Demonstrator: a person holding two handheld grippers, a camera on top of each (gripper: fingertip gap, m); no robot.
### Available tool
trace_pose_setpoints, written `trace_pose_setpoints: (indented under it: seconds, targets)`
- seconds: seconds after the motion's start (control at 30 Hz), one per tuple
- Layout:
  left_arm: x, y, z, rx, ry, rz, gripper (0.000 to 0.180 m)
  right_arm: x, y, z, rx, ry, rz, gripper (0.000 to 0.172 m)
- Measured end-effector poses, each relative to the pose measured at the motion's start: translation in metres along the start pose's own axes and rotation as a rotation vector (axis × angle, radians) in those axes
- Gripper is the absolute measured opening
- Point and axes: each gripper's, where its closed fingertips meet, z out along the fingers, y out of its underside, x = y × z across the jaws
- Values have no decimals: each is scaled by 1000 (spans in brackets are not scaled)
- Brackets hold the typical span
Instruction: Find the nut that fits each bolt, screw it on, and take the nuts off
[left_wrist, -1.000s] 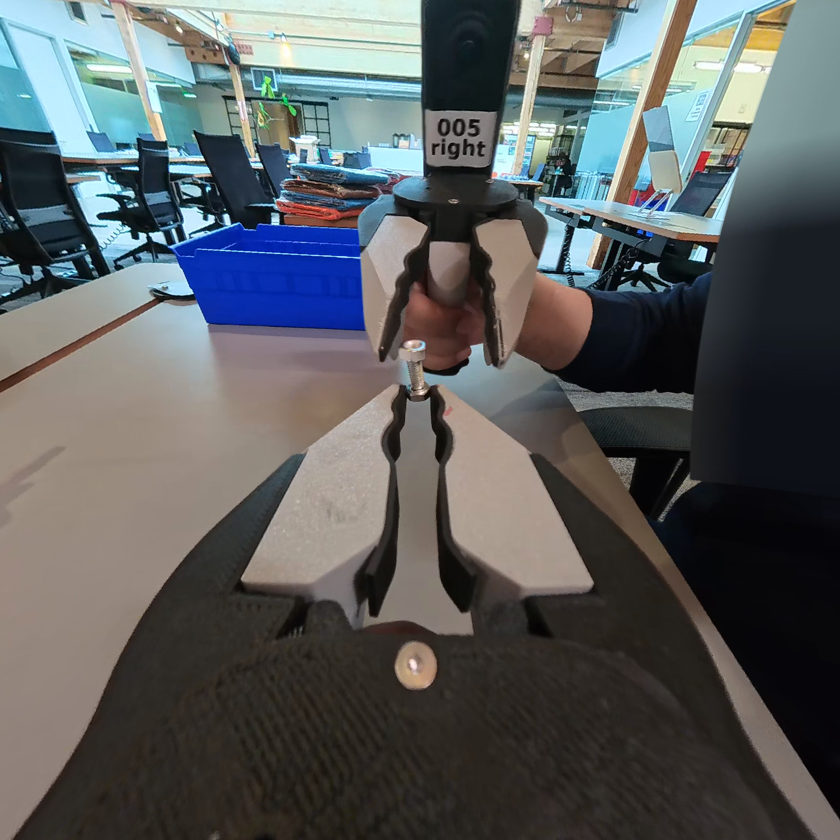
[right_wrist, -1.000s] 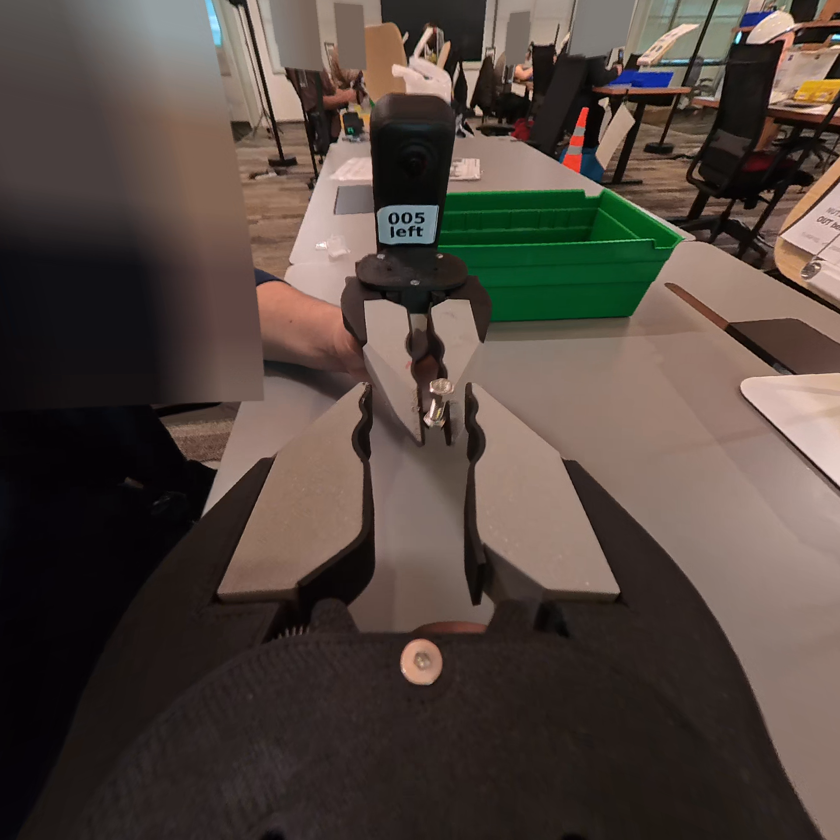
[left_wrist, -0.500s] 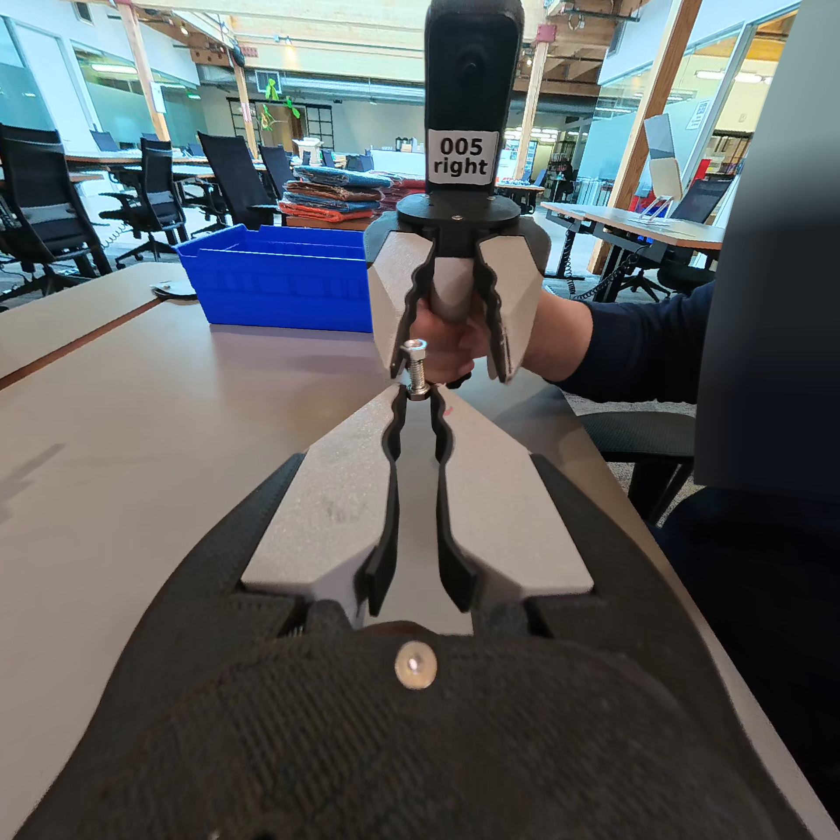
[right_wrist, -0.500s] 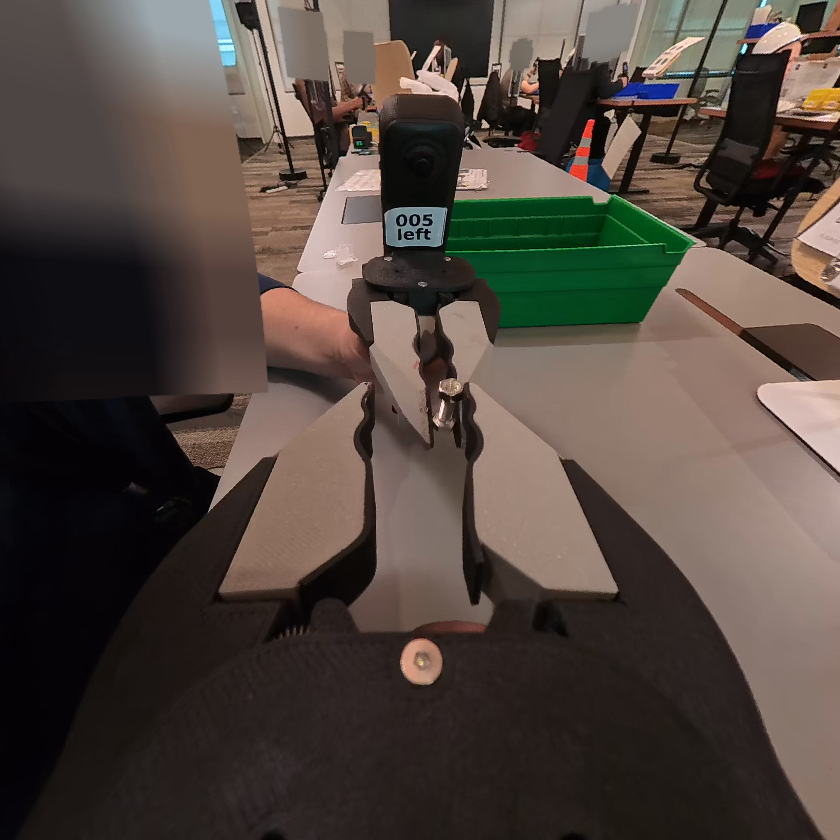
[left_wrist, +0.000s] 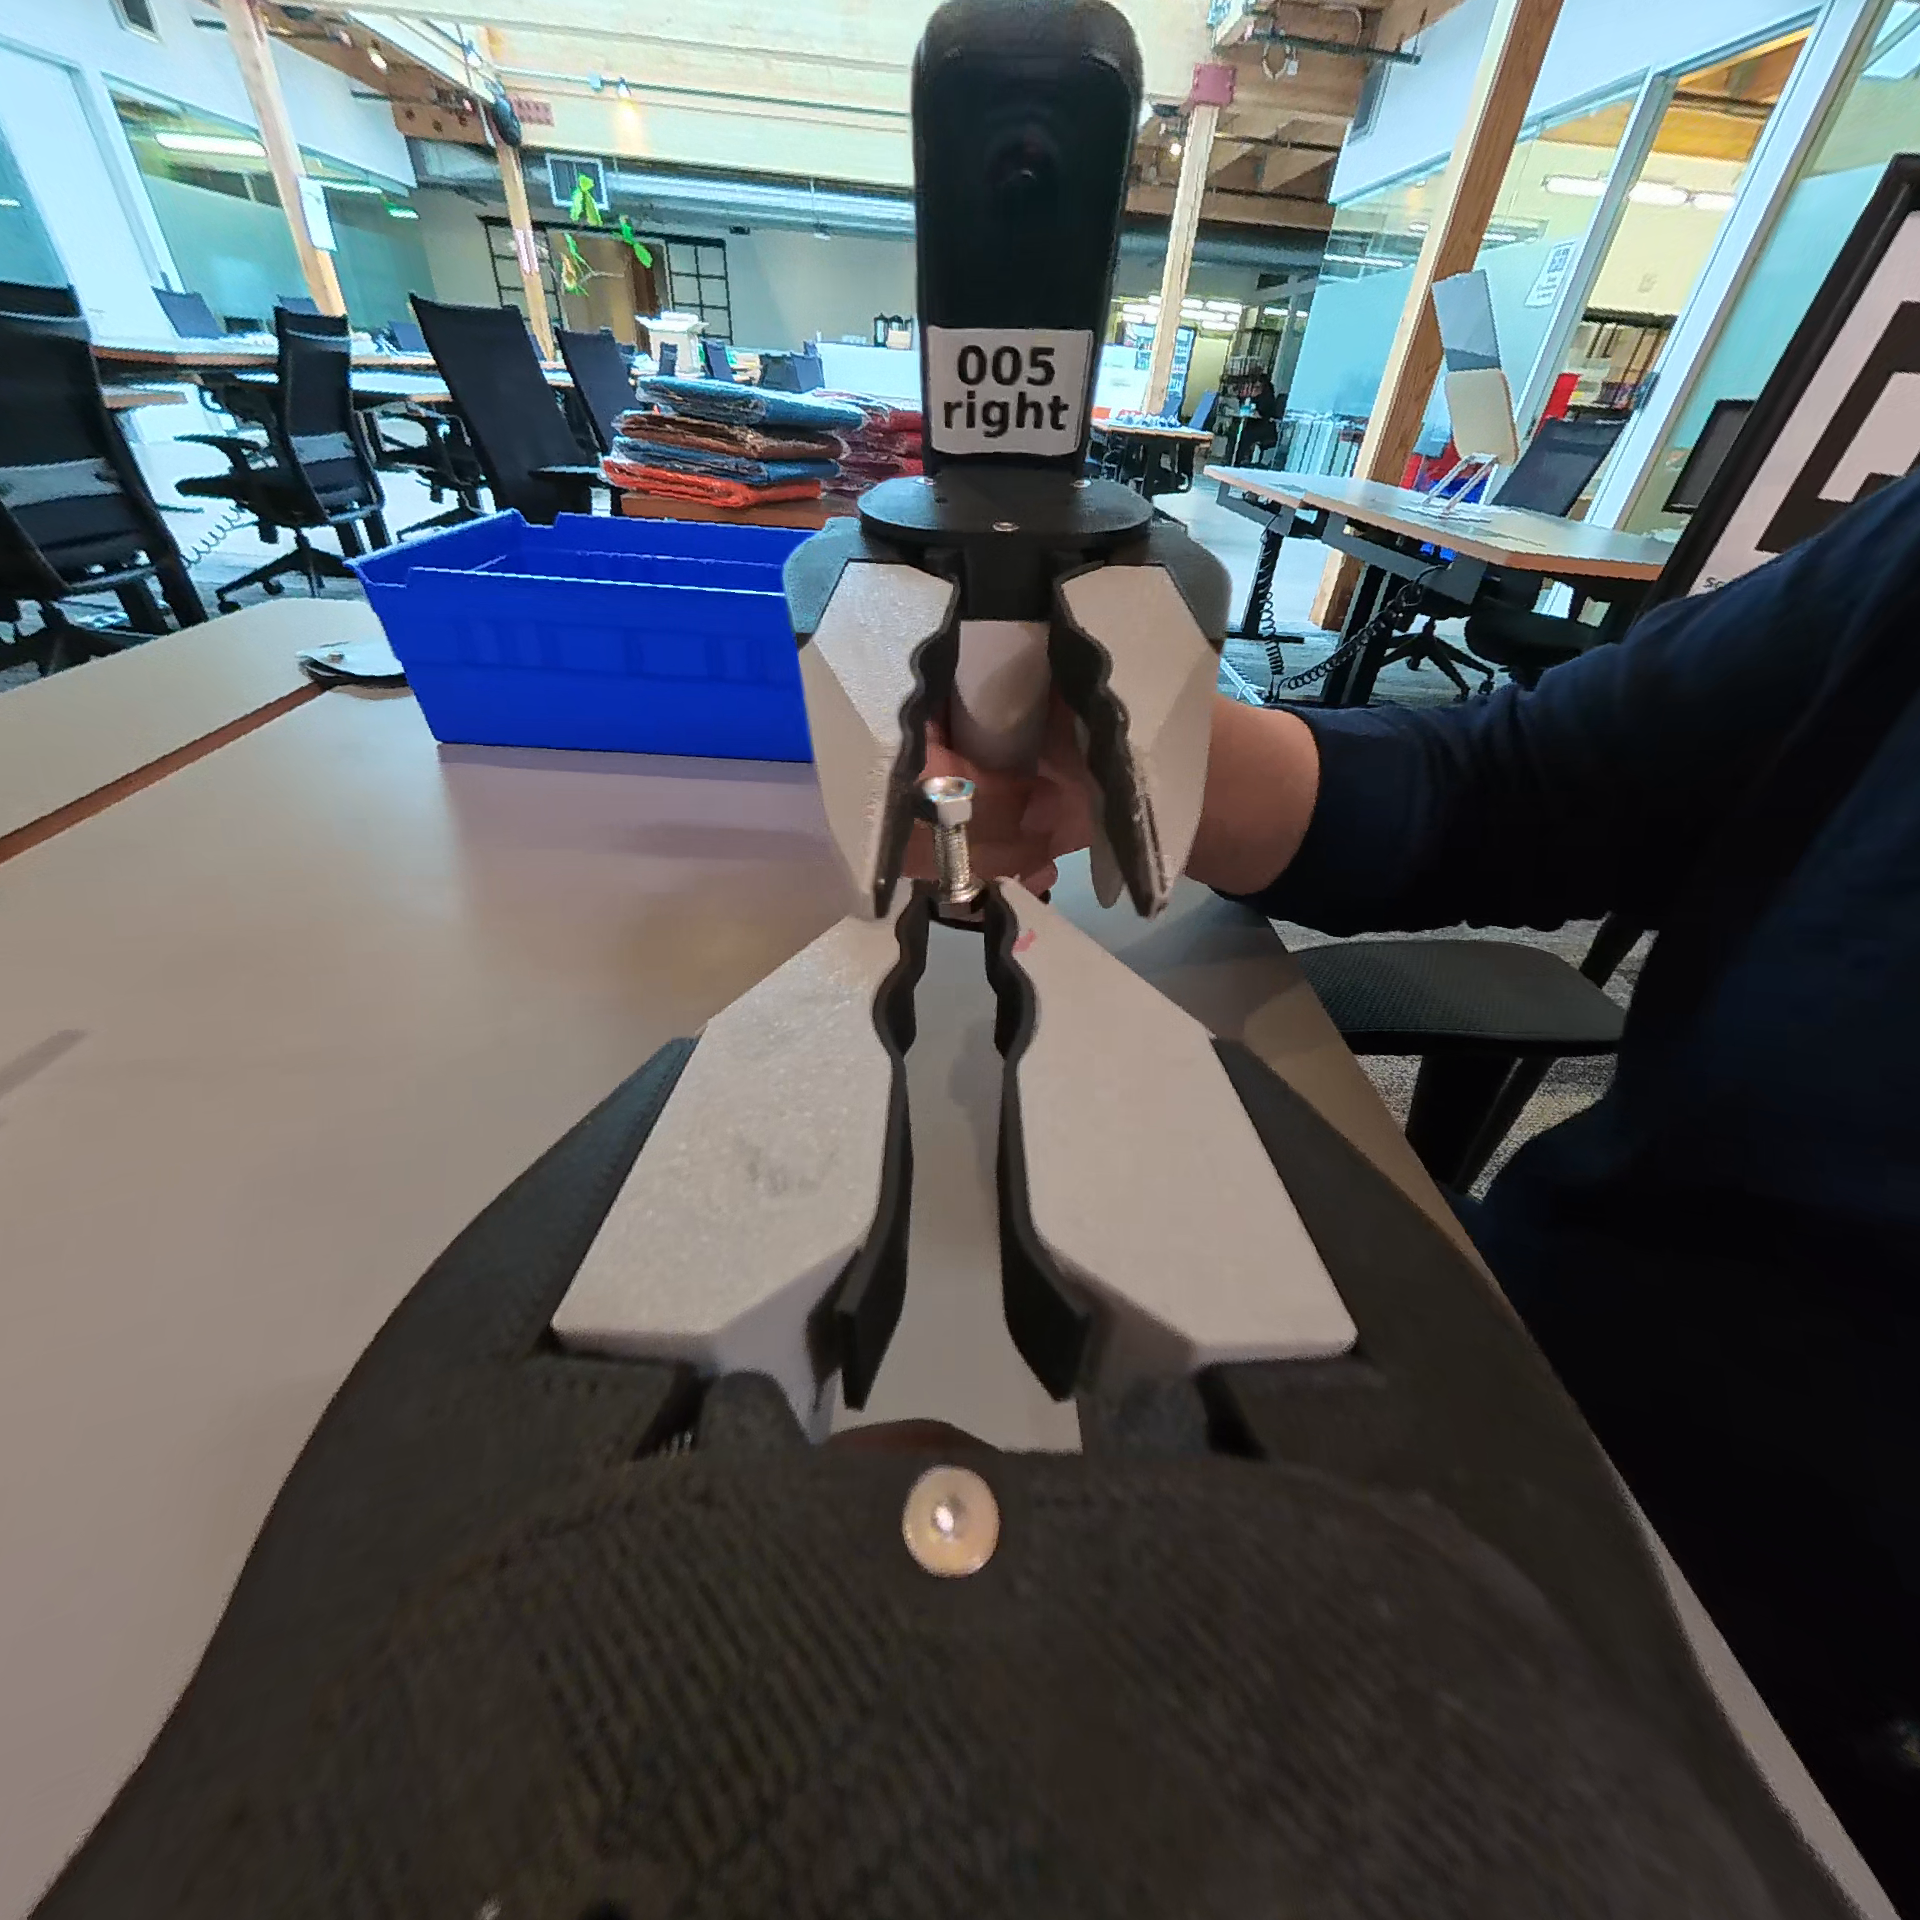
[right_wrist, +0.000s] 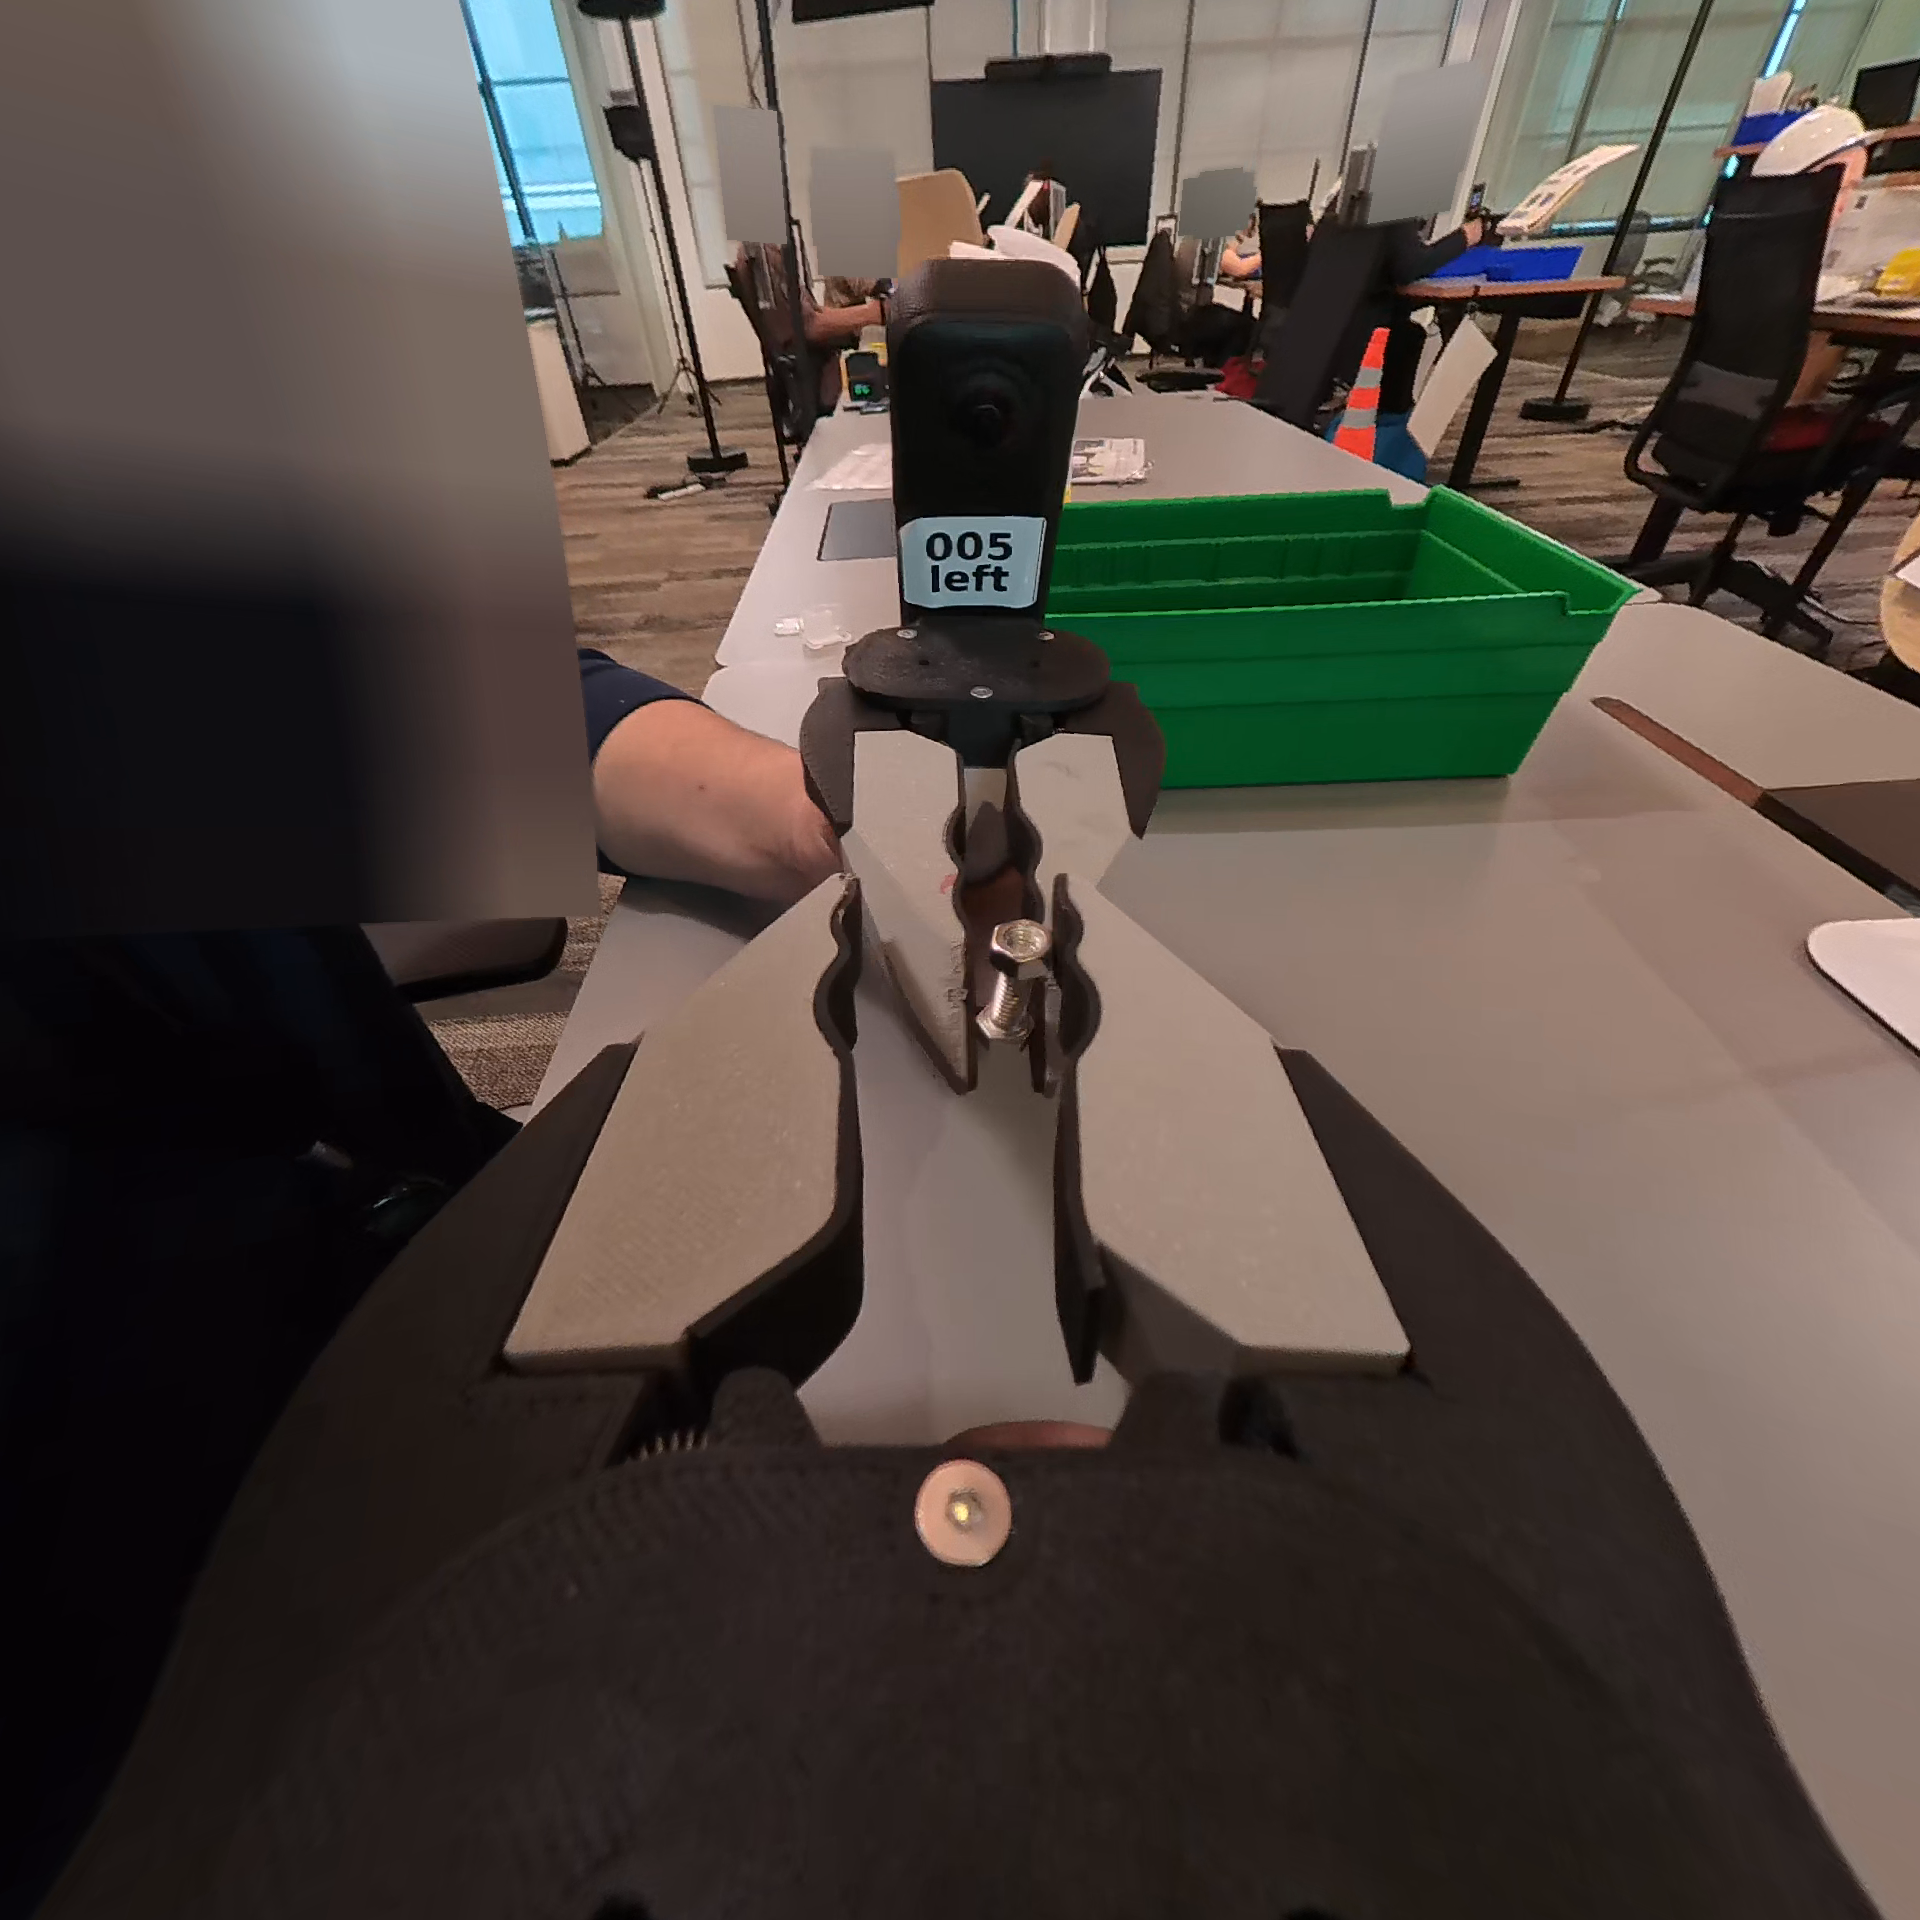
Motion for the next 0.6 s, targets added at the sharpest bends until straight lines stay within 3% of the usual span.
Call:
trace_pose_setpoints:
  seconds: [0.37,0.6]
  targets:
    - [-5,-1,-3,9,-11,-24,8,11,4,-17,-18,90,-13,34]
    - [-4,2,-1,-3,-6,-20,8,17,-7,-23,29,108,-40,14]
